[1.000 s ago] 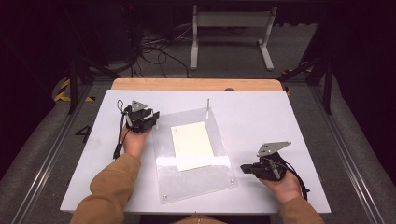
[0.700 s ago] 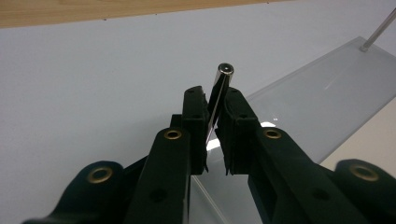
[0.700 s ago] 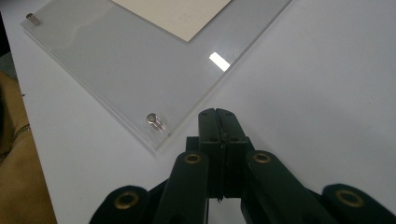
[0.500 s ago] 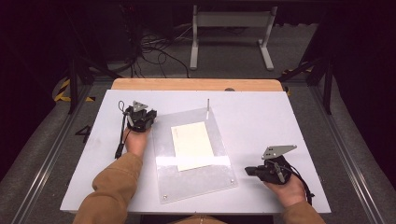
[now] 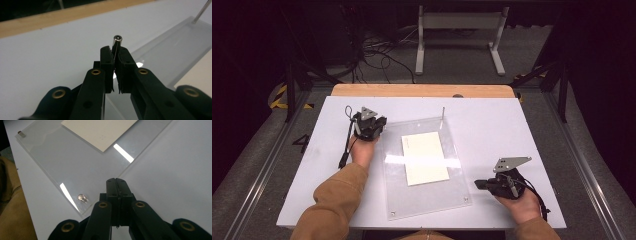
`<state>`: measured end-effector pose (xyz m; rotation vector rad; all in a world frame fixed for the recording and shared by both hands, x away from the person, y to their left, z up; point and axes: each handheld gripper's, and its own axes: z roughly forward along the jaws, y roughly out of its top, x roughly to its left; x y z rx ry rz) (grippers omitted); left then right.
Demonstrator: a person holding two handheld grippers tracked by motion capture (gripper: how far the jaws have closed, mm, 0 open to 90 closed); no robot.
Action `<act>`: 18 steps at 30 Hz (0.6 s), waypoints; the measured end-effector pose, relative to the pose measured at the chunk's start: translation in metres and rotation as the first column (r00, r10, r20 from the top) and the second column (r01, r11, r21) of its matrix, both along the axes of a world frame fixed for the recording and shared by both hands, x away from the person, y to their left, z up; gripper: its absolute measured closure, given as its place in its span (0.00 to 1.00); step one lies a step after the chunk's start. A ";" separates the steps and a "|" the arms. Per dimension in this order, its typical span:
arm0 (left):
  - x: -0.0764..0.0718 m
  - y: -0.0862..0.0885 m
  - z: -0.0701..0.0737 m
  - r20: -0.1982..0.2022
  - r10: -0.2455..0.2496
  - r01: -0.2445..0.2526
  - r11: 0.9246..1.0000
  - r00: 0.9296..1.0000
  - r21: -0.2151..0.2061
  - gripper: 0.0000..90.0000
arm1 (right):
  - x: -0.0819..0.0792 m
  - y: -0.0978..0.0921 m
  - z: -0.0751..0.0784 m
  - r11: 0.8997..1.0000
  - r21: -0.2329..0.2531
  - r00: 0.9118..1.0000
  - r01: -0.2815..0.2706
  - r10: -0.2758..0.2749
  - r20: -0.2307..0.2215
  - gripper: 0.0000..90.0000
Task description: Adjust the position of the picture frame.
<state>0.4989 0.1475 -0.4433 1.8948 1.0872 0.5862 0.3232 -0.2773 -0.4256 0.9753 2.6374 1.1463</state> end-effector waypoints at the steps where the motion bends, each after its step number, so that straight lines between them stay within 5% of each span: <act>1: 0.000 -0.003 0.002 0.021 -0.007 0.007 1.000 1.000 0.000 0.94 | 0.000 0.000 0.000 1.000 0.001 1.000 -0.003 0.003 0.000 0.99; 10: 0.007 -0.014 -0.012 0.004 -0.057 0.057 0.998 0.998 -0.036 0.94 | -0.007 -0.001 0.003 1.000 0.008 1.000 -0.023 0.023 0.004 0.99; 12: 0.011 -0.020 -0.008 -0.024 -0.075 0.075 0.997 0.997 -0.010 0.94 | -0.008 0.001 0.003 0.999 0.009 0.999 -0.039 0.039 0.004 0.99; 14: 0.013 -0.027 -0.005 0.007 -0.089 0.089 0.996 0.996 0.003 0.94 | -0.010 0.003 0.003 0.998 -0.001 0.998 -0.059 0.059 -0.001 0.99; 18: 0.021 -0.043 -0.004 -0.027 -0.113 0.114 0.993 0.993 0.027 0.94 | -0.015 0.008 0.003 0.995 -0.020 0.995 -0.096 0.096 -0.002 0.99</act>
